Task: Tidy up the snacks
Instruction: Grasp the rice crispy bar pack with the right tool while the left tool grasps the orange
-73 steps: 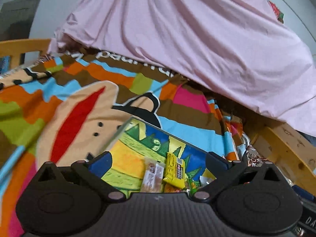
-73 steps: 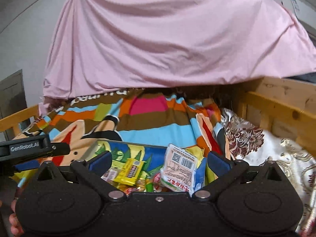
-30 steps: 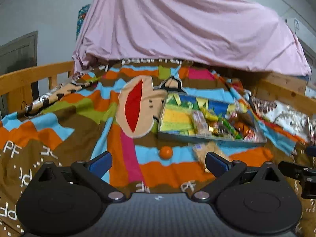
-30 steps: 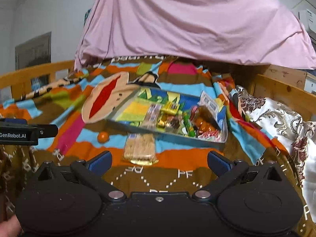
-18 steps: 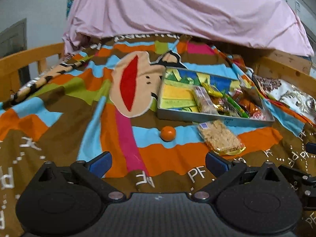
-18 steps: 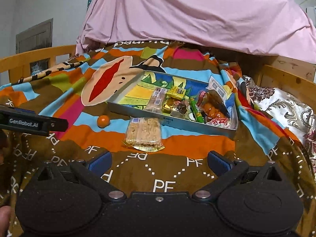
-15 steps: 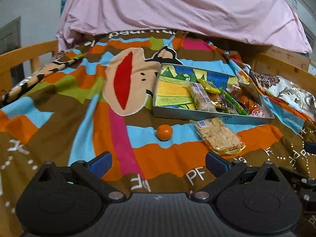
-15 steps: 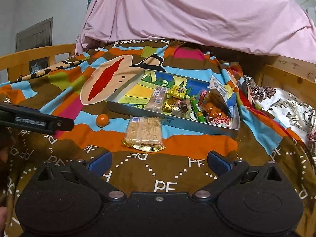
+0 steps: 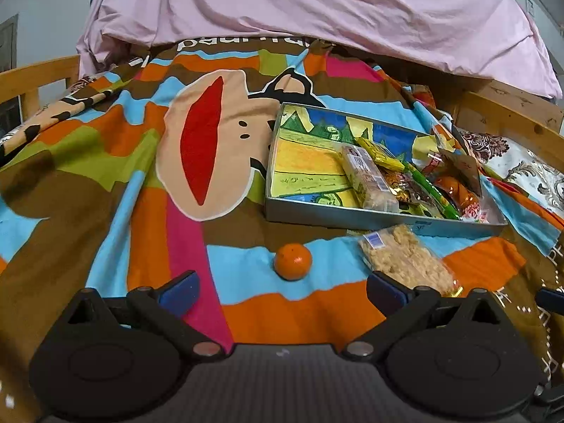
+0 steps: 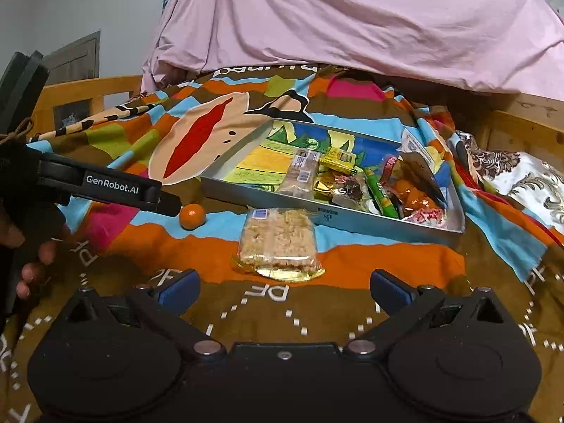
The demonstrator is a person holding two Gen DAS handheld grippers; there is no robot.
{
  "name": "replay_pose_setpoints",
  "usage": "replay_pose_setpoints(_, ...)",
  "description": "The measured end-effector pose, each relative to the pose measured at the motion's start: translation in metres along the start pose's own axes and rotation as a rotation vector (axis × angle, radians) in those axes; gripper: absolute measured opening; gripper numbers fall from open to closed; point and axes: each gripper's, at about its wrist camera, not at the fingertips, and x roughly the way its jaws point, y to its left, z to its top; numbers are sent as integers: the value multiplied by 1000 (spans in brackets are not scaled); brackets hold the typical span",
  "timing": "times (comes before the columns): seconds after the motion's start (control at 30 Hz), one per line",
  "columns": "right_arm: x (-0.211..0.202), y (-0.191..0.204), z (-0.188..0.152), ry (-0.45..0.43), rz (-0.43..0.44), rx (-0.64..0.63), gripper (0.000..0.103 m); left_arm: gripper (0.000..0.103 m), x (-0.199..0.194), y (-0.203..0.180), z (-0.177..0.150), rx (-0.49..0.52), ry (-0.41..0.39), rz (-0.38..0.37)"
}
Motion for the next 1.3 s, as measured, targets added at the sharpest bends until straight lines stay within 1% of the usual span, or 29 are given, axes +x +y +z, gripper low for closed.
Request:
replay_pose_setpoints(0.2,19,-2,10,-23,-10,16,102,103,14,4,1,-13,-11,-13)
replay_pose_setpoints(0.4,44,2,18,-37,-31,-3,102,103,30,10,6,-43,-15,8)
replay_pose_setpoints(0.53,65,5,21,-11,-39,3,102,103,37,10,10,-41,-46,40)
replay_pose_setpoints(0.6,73,5,22,1,-38,11,102,103,40,10,10,-45,-53,44)
replay_pose_setpoints(0.93,106,9,18,77,-36,10,102,102,58,-5,6,44,-7,10)
replay_pose_setpoints(1.07,116,7,16,120,-38,27,102,102,65,-10,2,66,23,18)
replay_pose_setpoints(1.3,122,2,12,150,-22,58,102,102,72,-11,-1,80,57,40)
